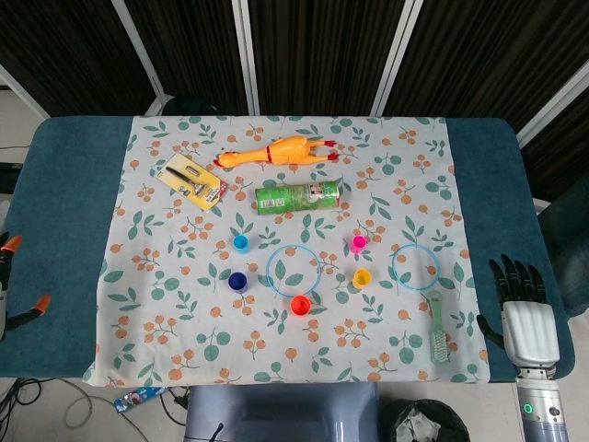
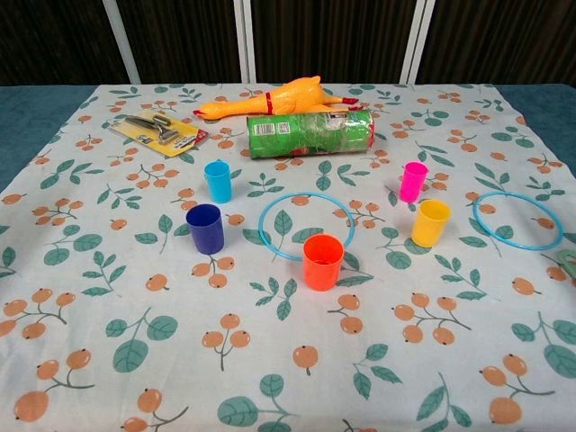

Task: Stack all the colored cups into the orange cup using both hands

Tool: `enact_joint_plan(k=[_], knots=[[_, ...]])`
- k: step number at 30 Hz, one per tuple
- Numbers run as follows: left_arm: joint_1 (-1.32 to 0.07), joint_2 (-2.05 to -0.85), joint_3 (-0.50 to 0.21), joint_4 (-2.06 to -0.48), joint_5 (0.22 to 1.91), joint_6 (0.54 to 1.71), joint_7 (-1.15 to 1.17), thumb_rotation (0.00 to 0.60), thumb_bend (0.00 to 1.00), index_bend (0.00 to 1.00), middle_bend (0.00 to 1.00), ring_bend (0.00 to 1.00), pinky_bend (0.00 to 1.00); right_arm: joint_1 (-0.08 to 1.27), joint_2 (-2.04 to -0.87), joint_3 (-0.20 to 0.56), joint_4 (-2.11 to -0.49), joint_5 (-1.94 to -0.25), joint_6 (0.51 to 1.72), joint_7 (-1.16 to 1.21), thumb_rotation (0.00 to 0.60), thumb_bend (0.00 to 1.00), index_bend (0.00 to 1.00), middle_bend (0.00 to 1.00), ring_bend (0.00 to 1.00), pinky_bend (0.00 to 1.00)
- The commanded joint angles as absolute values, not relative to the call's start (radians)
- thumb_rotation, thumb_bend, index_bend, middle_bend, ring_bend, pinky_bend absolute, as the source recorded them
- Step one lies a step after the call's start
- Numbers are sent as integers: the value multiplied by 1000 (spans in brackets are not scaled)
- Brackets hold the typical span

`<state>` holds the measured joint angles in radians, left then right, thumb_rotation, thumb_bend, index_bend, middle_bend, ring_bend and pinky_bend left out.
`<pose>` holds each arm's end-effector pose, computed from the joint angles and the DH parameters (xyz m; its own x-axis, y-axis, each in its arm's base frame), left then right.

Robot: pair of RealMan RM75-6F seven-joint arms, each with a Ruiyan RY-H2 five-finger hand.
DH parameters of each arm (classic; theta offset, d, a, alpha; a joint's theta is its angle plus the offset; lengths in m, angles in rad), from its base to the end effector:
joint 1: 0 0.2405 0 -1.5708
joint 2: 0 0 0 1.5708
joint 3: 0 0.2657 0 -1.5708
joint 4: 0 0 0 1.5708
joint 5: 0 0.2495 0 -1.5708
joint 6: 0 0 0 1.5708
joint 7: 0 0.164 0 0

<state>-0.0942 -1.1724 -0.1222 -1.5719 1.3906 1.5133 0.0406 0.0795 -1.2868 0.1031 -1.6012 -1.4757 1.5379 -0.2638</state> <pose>-0.3441 0.2248 0.1360 0.4061 -0.0969 0.9087 0.9126 0.0949 -0.3977 -0.3130 -0.2141 0.0895 0.4856 0.0828 0.8703 -0.8742 0.0372 0.4842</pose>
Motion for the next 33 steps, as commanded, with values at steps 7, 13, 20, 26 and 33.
enact_joint_plan(k=[7, 13, 20, 26, 33], knots=[[-94, -1171, -122, -1572, 1392, 1515, 38, 600, 168, 59, 0, 0, 0, 80, -1288, 100, -1602, -1478, 1536, -268, 600, 321, 0, 0, 0, 61], [-95, -1172, -121, -1572, 1395, 1512, 36, 600, 167, 59, 0, 0, 0, 79, -1287, 102, -1603, -1476, 1537, -266, 600, 321, 0, 0, 0, 61], [-96, -1171, -119, -1570, 1398, 1509, 31, 600, 167, 59, 0, 0, 0, 78, -1284, 105, -1604, -1475, 1542, -265, 600, 320, 0, 0, 0, 61], [-98, -1171, -117, -1565, 1405, 1507, 22, 600, 167, 58, 0, 0, 0, 77, -1283, 105, -1606, -1473, 1543, -265, 600, 321, 0, 0, 0, 61], [-139, -1171, -97, -1532, 1482, 1469, -9, 600, 167, 59, 0, 0, 0, 79, -1287, 106, -1599, -1458, 1529, -272, 600, 321, 0, 0, 0, 61]])
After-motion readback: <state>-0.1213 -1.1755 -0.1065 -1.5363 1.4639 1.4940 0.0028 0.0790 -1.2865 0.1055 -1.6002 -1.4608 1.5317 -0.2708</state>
